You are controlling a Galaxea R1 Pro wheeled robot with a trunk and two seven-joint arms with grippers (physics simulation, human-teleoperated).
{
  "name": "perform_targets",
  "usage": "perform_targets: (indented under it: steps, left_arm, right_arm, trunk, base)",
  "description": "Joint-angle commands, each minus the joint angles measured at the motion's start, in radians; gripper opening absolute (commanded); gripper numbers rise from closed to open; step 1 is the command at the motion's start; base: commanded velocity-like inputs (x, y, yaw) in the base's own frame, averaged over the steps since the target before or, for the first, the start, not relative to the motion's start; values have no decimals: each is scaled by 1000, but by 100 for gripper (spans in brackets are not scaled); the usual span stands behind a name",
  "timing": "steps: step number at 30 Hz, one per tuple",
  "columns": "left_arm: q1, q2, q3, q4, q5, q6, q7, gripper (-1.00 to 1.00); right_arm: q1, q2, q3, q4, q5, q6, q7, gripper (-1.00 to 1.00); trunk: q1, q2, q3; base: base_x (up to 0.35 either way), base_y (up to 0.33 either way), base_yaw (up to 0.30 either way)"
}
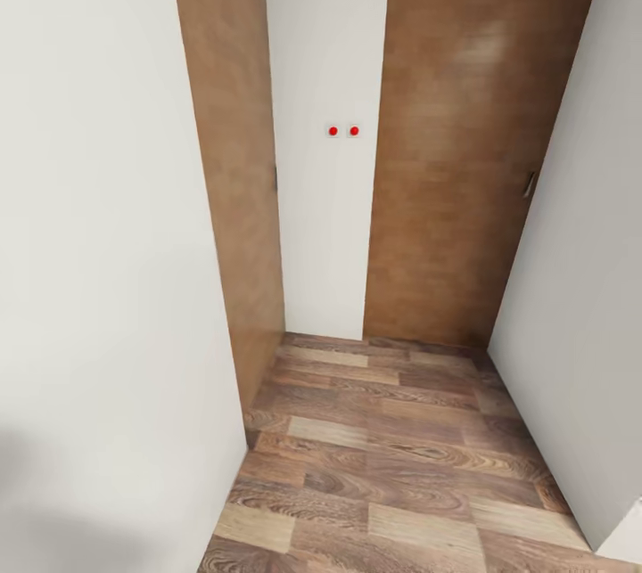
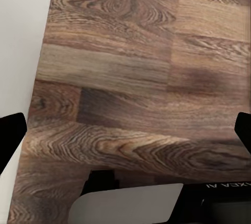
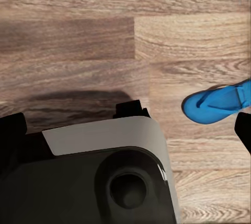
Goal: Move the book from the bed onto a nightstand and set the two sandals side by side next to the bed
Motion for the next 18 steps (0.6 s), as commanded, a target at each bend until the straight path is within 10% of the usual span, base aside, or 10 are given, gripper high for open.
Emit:
perform_targets:
  steps: [1, 18]
  left_arm:
    - [0, 0, 0, 0, -3, -3, 0, 100]
    - [0, 0, 0, 0, -3, -3, 0, 100]
  right_arm:
    - [-1, 0, -4, 0, -1, -2, 2, 100]
    - [-1, -1, -4, 0, -1, -2, 2, 100]
  trunk:
    - [0, 0, -1]
    - [0, 0, -1]
  base:
    - [135, 31, -153]
    - [170, 48, -22]
